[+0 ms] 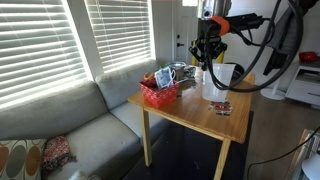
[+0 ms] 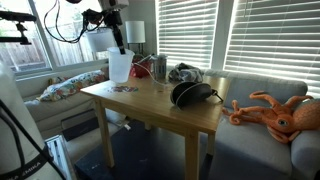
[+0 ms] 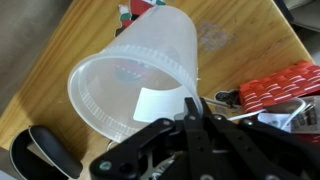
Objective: Pick up the clear container and pour its contents onto the striped blue and white towel, put the clear container on the left side of the table
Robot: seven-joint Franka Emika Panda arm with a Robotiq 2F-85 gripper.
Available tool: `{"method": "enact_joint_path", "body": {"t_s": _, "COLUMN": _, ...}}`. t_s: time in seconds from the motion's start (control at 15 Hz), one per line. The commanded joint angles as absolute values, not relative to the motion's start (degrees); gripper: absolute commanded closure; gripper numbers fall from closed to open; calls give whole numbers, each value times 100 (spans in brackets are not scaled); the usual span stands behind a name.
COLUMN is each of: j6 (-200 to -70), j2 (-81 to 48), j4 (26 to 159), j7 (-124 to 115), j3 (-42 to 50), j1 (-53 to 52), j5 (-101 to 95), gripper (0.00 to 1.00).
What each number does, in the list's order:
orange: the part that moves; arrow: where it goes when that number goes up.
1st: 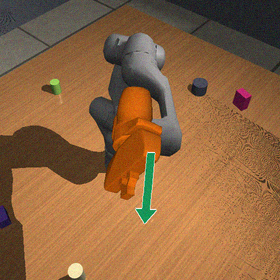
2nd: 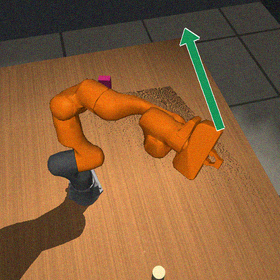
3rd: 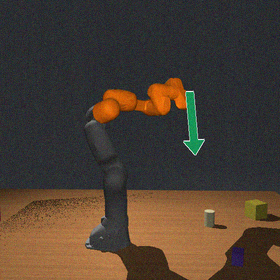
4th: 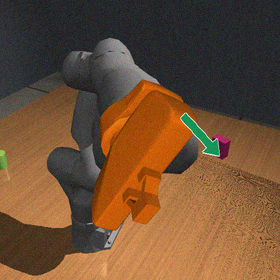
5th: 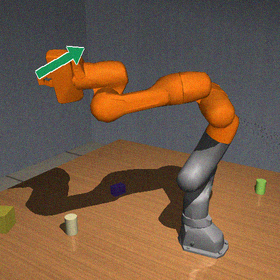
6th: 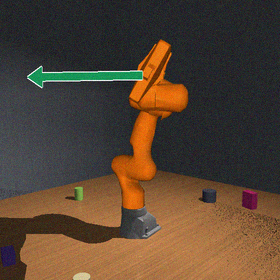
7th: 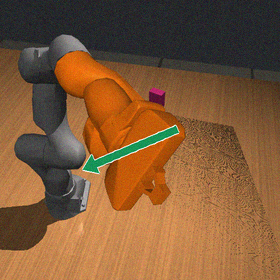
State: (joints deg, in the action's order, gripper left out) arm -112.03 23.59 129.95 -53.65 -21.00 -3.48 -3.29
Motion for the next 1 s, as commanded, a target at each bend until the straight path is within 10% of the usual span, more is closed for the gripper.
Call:
{"method": "enact_joint_path", "body": {"t_s": 0.0, "j6": -11599, "j2": 2125, "j4": 12901, "j7": -5601, "j3": -2309, "j1": -544, "j5": -748, "gripper": 99}}
{"method": "enact_joint_path", "body": {"t_s": 0.4, "j6": -11964, "j2": 1585, "j4": 12798, "j7": -5578, "j3": -2597, "j1": -767, "j5": -1409, "gripper": 99}}
{"method": "enact_joint_path", "body": {"t_s": 0.53, "j6": -11948, "j2": 1470, "j4": 12757, "j7": -5528, "j3": -2620, "j1": -869, "j5": -1620, "gripper": 69}}
{"method": "enact_joint_path", "body": {"t_s": 0.93, "j6": -11568, "j2": 1754, "j4": 12531, "j7": -5003, "j3": -2463, "j1": -1241, "j5": -1399, "gripper": 38}}
